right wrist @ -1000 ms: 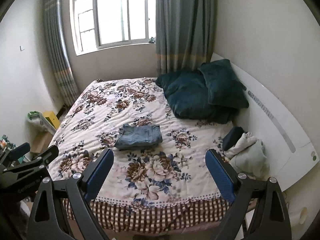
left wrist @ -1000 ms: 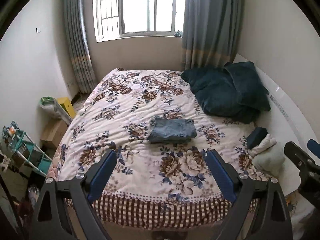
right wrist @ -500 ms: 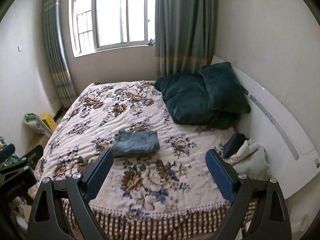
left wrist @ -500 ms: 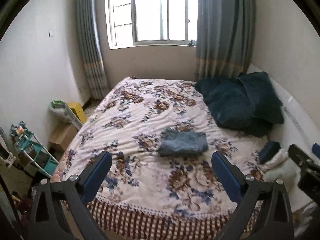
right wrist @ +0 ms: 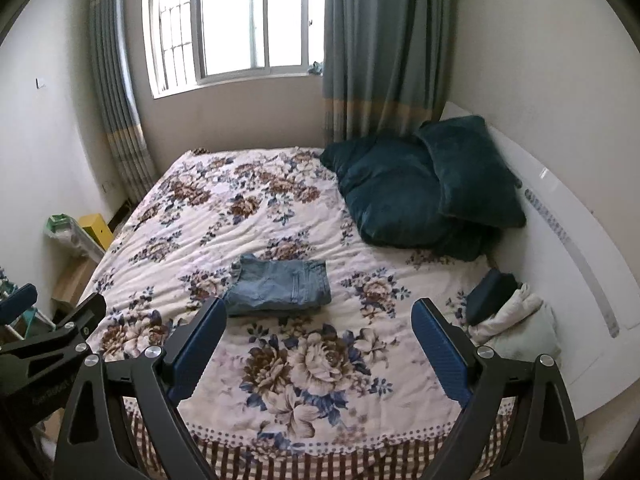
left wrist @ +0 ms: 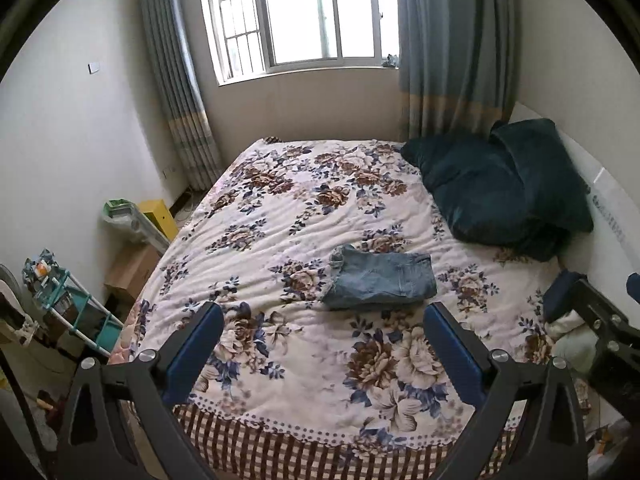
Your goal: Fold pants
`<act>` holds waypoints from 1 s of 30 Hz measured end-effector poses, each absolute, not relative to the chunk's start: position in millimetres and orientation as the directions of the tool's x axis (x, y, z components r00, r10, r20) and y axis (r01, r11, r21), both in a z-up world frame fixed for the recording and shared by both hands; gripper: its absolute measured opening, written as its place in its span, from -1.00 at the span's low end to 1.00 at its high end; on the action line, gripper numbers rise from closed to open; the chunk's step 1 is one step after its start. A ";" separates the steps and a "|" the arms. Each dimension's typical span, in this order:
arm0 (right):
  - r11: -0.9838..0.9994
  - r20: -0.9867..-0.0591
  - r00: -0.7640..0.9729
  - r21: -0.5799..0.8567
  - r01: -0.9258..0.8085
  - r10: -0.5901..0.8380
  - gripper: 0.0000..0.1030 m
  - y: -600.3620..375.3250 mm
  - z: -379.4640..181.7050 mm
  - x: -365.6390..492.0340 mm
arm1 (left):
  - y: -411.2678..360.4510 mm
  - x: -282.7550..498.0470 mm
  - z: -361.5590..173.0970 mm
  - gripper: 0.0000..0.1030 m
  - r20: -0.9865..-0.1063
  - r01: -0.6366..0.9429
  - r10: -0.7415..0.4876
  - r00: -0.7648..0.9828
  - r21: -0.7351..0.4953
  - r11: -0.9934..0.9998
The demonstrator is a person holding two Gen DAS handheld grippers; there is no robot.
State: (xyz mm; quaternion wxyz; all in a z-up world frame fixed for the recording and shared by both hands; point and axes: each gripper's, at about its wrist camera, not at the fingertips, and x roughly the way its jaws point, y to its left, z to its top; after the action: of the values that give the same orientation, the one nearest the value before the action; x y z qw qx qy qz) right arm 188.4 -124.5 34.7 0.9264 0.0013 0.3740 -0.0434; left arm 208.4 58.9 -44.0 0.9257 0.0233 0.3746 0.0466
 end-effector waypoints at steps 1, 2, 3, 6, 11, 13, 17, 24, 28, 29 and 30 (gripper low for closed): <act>0.996 -0.699 0.711 -0.026 0.082 -0.077 0.86 -124.9 31.0 190.2 | 57.6 209.5 -46.0 0.98 -0.693 -0.070 0.108 0.713 0.084 0.994; 0.997 -0.707 0.704 -0.020 0.081 -0.071 0.86 -125.3 26.0 194.5 | 56.4 211.1 -46.2 0.98 -0.695 -0.069 0.109 0.711 0.085 0.994; 0.996 -0.711 0.700 -0.020 0.082 -0.071 0.86 -125.7 22.4 197.0 | 55.7 212.1 -47.5 0.98 -0.698 -0.068 0.107 0.708 0.083 0.994; 0.997 -0.723 0.687 -0.013 0.082 -0.066 0.86 -127.7 13.8 199.8 | 54.9 216.8 -48.8 0.98 -0.704 -0.069 0.108 0.702 0.084 0.994; 0.996 -0.733 0.676 -0.017 0.085 -0.070 0.86 -130.8 6.1 202.1 | 53.0 219.6 -52.6 0.98 -0.705 -0.072 0.114 0.700 0.090 0.993; 0.997 -0.739 0.670 -0.017 0.082 -0.068 0.86 -131.4 3.5 203.4 | 53.5 218.5 -53.4 0.98 -0.709 -0.079 0.115 0.696 0.083 0.993; 0.998 -0.748 0.661 -0.010 0.069 -0.054 0.86 -133.2 -1.5 201.7 | 55.0 220.2 -56.7 0.98 -0.712 -0.085 0.107 0.694 0.066 0.994; 0.997 -0.747 0.663 -0.014 0.070 -0.057 0.86 -134.0 -2.4 202.5 | 55.5 220.8 -55.6 0.98 -0.710 -0.084 0.106 0.696 0.066 0.994; 0.997 -0.745 0.664 -0.017 0.072 -0.060 0.87 -134.7 -3.0 200.8 | 54.7 221.8 -54.7 0.98 -0.710 -0.083 0.108 0.696 0.069 0.994; 0.997 -0.746 0.663 -0.017 0.073 -0.061 0.87 -134.7 -3.6 201.4 | 54.7 221.5 -54.6 0.98 -0.710 -0.084 0.109 0.695 0.071 0.994; 0.997 -0.747 0.662 -0.017 0.072 -0.061 0.87 -134.4 -3.7 202.0 | 54.7 221.0 -54.2 0.98 -0.709 -0.084 0.109 0.697 0.070 0.994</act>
State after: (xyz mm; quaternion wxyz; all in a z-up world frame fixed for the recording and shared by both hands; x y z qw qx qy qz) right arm 202.0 -134.4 -3.7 0.9117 0.0070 0.4092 -0.0366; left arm 221.0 54.7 -54.2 0.9210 0.0161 0.3858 0.0525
